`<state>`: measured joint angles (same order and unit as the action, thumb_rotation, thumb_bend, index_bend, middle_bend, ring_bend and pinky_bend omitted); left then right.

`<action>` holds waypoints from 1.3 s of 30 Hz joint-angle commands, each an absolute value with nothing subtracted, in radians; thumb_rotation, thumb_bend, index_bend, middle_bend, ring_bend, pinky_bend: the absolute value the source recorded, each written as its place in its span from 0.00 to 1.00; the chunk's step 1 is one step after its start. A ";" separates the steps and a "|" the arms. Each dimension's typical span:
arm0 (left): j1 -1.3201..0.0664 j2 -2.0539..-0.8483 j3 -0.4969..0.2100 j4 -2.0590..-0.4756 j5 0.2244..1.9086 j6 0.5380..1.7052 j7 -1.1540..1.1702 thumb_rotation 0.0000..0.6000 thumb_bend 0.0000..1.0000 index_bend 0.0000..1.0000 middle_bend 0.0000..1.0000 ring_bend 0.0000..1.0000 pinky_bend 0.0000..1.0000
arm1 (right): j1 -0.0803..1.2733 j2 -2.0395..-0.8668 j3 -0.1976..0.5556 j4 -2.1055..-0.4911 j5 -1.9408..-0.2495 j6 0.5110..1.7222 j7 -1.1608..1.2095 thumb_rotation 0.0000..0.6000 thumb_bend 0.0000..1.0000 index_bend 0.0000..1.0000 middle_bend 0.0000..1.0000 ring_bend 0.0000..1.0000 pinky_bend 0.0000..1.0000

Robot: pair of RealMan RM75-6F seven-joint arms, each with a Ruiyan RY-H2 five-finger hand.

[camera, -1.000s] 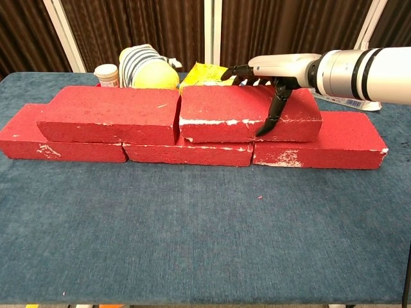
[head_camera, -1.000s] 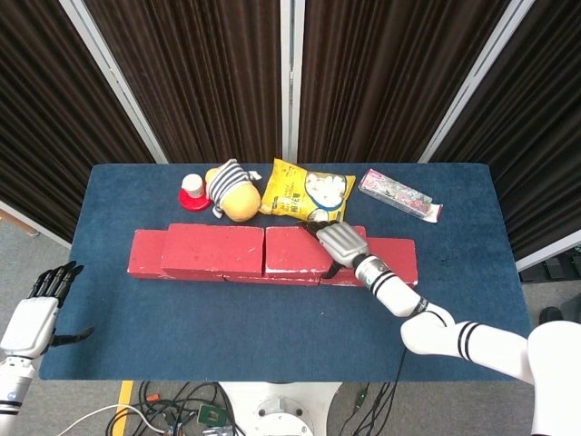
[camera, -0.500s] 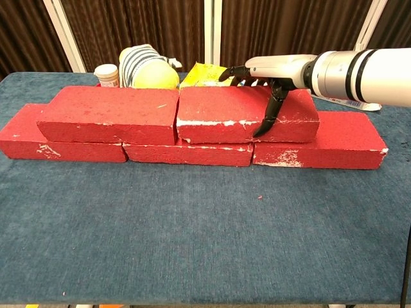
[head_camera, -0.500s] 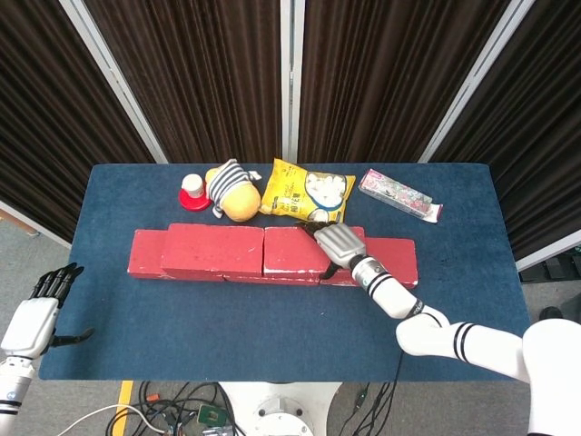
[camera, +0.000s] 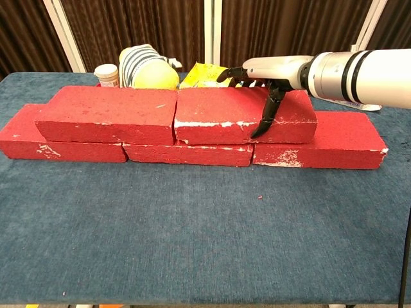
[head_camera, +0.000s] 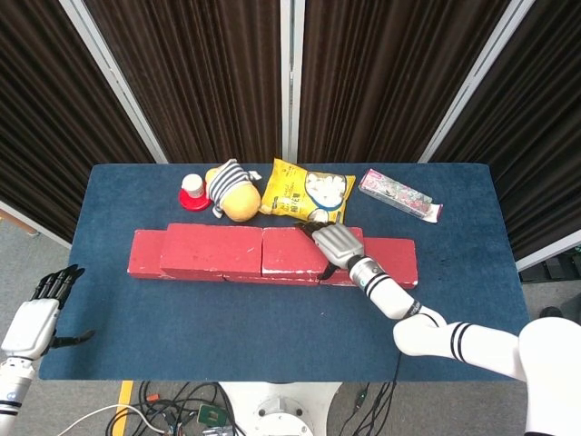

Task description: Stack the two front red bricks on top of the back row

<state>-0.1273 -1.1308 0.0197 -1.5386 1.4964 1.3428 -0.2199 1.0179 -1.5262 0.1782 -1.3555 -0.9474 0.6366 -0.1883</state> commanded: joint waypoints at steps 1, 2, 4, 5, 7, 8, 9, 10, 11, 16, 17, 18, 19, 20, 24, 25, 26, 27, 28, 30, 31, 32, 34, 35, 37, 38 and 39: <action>-0.126 -1.127 0.020 -1.541 1.495 1.342 -0.220 1.00 0.09 0.03 0.00 0.00 0.00 | 1.019 -1.528 0.179 -1.355 -0.944 0.638 -0.187 1.00 0.05 0.00 0.20 0.19 0.25; -0.126 -1.127 0.020 -1.541 1.494 1.342 -0.221 1.00 0.09 0.03 0.00 0.00 0.00 | 1.020 -1.528 0.178 -1.355 -0.942 0.637 -0.188 1.00 0.05 0.00 0.20 0.19 0.25; -0.126 -1.127 0.020 -1.541 1.495 1.342 -0.223 1.00 0.09 0.03 0.00 0.00 0.00 | 1.022 -1.531 0.176 -1.354 -0.937 0.636 -0.191 1.00 0.05 0.00 0.20 0.19 0.25; -0.126 -1.128 0.021 -1.541 1.495 1.342 -0.224 1.00 0.09 0.03 0.00 0.00 0.00 | 1.022 -1.533 0.175 -1.353 -0.935 0.635 -0.191 1.00 0.05 0.00 0.20 0.19 0.25; -0.127 -1.130 0.022 -1.540 1.497 1.340 -0.226 1.00 0.09 0.03 0.00 0.00 0.00 | 1.025 -1.538 0.174 -1.349 -0.928 0.634 -0.193 1.00 0.05 0.00 0.20 0.19 0.25; -0.127 -1.131 0.022 -1.539 1.497 1.340 -0.226 1.00 0.09 0.03 0.00 0.00 0.00 | 1.026 -1.540 0.173 -1.348 -0.926 0.633 -0.195 1.00 0.05 0.00 0.20 0.19 0.25; -0.128 -1.131 0.022 -1.538 1.498 1.339 -0.228 1.00 0.09 0.03 0.00 0.00 0.00 | 1.027 -1.542 0.172 -1.346 -0.923 0.632 -0.197 1.00 0.05 0.00 0.20 0.19 0.25; -0.128 -1.131 0.023 -1.538 1.498 1.338 -0.229 1.00 0.09 0.03 0.00 0.00 0.00 | 1.028 -1.544 0.172 -1.344 -0.920 0.632 -0.197 1.00 0.05 0.00 0.20 0.19 0.25; -0.128 -1.131 0.023 -1.537 1.497 1.338 -0.231 1.00 0.09 0.03 0.00 0.00 0.00 | 1.029 -1.545 0.172 -1.343 -0.918 0.632 -0.197 1.00 0.05 0.00 0.19 0.19 0.25; -0.127 -1.132 0.024 -1.532 1.497 1.337 -0.242 1.00 0.09 0.03 0.00 0.00 0.00 | 1.035 -1.547 0.169 -1.340 -0.901 0.623 -0.202 1.00 0.01 0.00 0.17 0.16 0.23; -0.127 -1.132 0.024 -1.531 1.497 1.337 -0.243 1.00 0.09 0.03 0.00 0.00 0.00 | 1.037 -1.545 0.168 -1.342 -0.897 0.617 -0.203 1.00 0.00 0.00 0.16 0.14 0.21; -0.127 -1.133 0.025 -1.530 1.497 1.337 -0.244 1.00 0.09 0.03 0.00 0.00 0.00 | 1.039 -1.543 0.166 -1.344 -0.894 0.611 -0.202 1.00 0.00 0.00 0.15 0.11 0.18; -0.127 -1.133 0.025 -1.529 1.498 1.336 -0.245 1.00 0.09 0.03 0.00 0.00 0.00 | 1.041 -1.540 0.164 -1.346 -0.890 0.603 -0.203 1.00 0.00 0.00 0.13 0.09 0.16; -0.126 -1.133 0.026 -1.528 1.498 1.336 -0.246 1.00 0.09 0.03 0.00 0.00 0.00 | 1.043 -1.538 0.163 -1.347 -0.887 0.599 -0.203 1.00 0.00 0.00 0.11 0.06 0.12; -0.126 -1.134 0.025 -1.526 1.500 1.338 -0.250 1.00 0.09 0.03 0.00 0.00 0.00 | 1.048 -1.531 0.161 -1.355 -0.880 0.593 -0.202 1.00 0.00 0.00 0.03 0.00 0.01; -0.126 -1.134 0.025 -1.526 1.500 1.339 -0.251 1.00 0.09 0.03 0.00 0.00 0.00 | 1.048 -1.529 0.161 -1.357 -0.880 0.594 -0.201 1.00 0.00 0.00 0.02 0.00 0.00; -0.126 -1.134 0.025 -1.526 1.500 1.339 -0.252 1.00 0.09 0.03 0.00 0.00 0.00 | 1.048 -1.528 0.161 -1.359 -0.881 0.596 -0.200 1.00 0.00 0.00 0.01 0.00 0.00; -0.126 -1.134 0.025 -1.525 1.500 1.340 -0.253 1.00 0.09 0.03 0.00 0.00 0.00 | 1.048 -1.527 0.161 -1.361 -0.882 0.598 -0.199 1.00 0.00 0.00 0.00 0.00 0.00; -0.126 -1.133 0.025 -1.525 1.501 1.340 -0.254 1.00 0.09 0.03 0.00 0.00 0.00 | 1.047 -1.525 0.161 -1.364 -0.884 0.602 -0.197 1.00 0.00 0.00 0.00 0.00 0.00; -0.126 -1.133 0.025 -1.525 1.500 1.339 -0.254 1.00 0.09 0.03 0.00 0.00 0.00 | 1.044 -1.520 0.161 -1.370 -0.889 0.608 -0.194 1.00 0.00 0.00 0.00 0.00 0.00; -0.126 -1.132 0.025 -1.526 1.500 1.340 -0.255 1.00 0.09 0.03 0.00 0.00 0.00 | 1.041 -1.516 0.161 -1.377 -0.893 0.613 -0.192 1.00 0.00 0.00 0.00 0.00 0.00; -0.126 -1.132 0.024 -1.526 1.500 1.340 -0.254 1.00 0.09 0.03 0.00 0.00 0.00 | 1.038 -1.511 0.162 -1.383 -0.897 0.619 -0.190 1.00 0.00 0.00 0.00 0.00 0.00; -0.126 -1.131 0.024 -1.528 1.499 1.340 -0.253 1.00 0.09 0.03 0.00 0.00 0.00 | 1.029 -1.494 0.163 -1.406 -0.907 0.635 -0.186 1.00 0.00 0.00 0.00 0.00 0.00; -0.126 -1.130 0.024 -1.528 1.499 1.340 -0.252 1.00 0.09 0.03 0.00 0.00 0.00 | 1.024 -1.484 0.164 -1.420 -0.913 0.645 -0.185 1.00 0.00 0.00 0.00 0.00 0.00; -0.127 -1.129 0.023 -1.531 1.498 1.339 -0.248 1.00 0.09 0.03 0.00 0.00 0.00 | 1.008 -1.455 0.165 -1.459 -0.929 0.672 -0.183 1.00 0.00 0.00 0.00 0.00 0.00; -0.128 -1.129 0.022 -1.532 1.497 1.339 -0.246 1.00 0.09 0.03 0.00 0.00 0.00 | 1.000 -1.438 0.165 -1.480 -0.938 0.687 -0.182 1.00 0.00 0.00 0.00 0.00 0.00; -0.128 -1.129 0.022 -1.534 1.497 1.340 -0.243 1.00 0.09 0.03 0.00 0.00 0.00 | 0.989 -1.419 0.165 -1.503 -0.948 0.703 -0.180 1.00 0.00 0.00 0.00 0.00 0.00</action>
<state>-0.1275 -1.1290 0.0219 -1.5332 1.4971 1.3396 -0.2438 1.0100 -1.4534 0.1638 -1.4639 -0.9271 0.6718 -0.1841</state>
